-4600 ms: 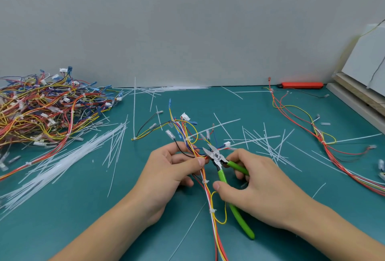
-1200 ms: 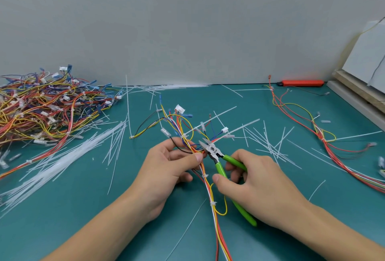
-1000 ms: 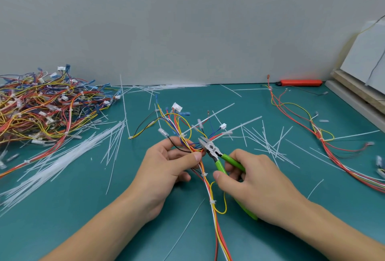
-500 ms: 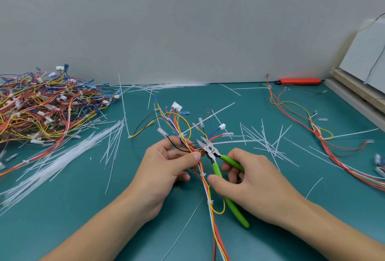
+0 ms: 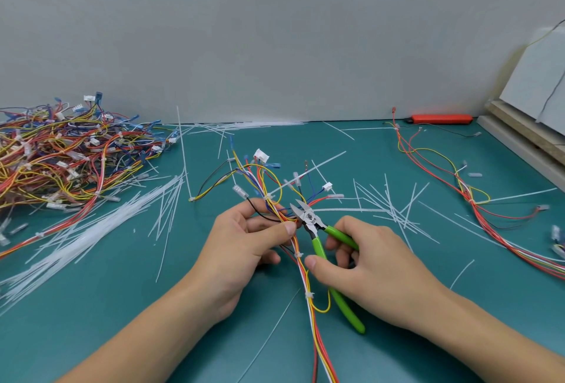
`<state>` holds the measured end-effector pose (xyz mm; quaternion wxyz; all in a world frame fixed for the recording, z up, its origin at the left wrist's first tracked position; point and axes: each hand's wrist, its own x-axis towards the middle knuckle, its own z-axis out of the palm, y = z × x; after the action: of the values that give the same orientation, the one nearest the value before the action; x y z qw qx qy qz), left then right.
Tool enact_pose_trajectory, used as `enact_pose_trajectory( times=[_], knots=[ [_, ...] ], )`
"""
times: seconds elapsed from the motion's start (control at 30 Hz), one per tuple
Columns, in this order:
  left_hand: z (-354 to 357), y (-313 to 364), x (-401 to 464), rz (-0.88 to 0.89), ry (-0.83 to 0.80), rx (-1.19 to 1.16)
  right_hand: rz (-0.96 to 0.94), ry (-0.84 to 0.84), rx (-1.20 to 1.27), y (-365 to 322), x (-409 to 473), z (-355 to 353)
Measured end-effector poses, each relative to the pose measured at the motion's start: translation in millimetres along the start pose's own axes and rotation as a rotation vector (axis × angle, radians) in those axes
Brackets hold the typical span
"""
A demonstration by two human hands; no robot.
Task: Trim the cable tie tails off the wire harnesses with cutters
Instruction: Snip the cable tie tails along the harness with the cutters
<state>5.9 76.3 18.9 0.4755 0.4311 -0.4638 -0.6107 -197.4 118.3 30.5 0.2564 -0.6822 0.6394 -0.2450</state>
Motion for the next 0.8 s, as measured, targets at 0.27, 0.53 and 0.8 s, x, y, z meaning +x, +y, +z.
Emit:
enact_pose_trajectory(
  times=[0.27, 0.53, 0.8],
  knots=[
    [0.0, 1.2, -0.9, 0.003, -0.009, -0.003, -0.003, -0.009, -0.031, 1.2, 1.2, -0.1],
    [0.1, 2.1, -0.9, -0.012, -0.01, -0.001, -0.075, -0.076, -0.027, 5.0, 4.0, -1.6],
    [0.4, 2.0, -1.3, -0.013, -0.006, -0.002, -0.026, -0.032, -0.014, 3.6, 3.2, -2.8]
  ],
)
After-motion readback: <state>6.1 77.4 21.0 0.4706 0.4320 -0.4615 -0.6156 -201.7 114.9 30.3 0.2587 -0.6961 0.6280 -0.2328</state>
